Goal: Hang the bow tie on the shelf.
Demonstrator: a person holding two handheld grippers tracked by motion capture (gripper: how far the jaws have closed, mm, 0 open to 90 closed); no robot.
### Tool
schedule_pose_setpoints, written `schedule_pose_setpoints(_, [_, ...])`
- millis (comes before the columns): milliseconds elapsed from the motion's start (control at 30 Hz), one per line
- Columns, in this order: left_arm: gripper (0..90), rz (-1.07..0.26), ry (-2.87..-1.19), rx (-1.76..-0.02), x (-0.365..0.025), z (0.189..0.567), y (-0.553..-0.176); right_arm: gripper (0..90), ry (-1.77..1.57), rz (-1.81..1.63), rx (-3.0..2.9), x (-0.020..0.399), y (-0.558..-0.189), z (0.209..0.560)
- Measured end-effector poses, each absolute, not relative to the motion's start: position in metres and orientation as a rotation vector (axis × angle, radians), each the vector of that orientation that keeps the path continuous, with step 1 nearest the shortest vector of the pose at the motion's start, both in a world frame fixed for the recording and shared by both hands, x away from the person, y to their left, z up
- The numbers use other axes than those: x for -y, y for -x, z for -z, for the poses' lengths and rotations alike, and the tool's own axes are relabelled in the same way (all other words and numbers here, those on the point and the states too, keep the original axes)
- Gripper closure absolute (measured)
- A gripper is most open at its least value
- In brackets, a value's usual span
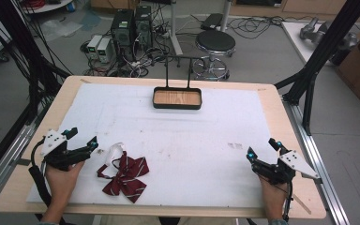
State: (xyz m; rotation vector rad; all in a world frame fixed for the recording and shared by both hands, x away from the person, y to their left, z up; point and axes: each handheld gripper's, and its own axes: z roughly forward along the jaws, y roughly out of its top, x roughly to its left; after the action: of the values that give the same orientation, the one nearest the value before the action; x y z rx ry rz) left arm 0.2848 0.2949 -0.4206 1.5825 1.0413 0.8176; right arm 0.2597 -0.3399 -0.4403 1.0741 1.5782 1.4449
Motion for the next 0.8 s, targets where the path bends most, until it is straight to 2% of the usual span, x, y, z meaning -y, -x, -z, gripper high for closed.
schedule_pose_setpoints(800, [17.3,-0.788,-1.601,-1.042,-0.2916,0.4206,-0.2796,10.7,-1.080,-1.425,-1.582,0.3392,-0.2597,0.4399])
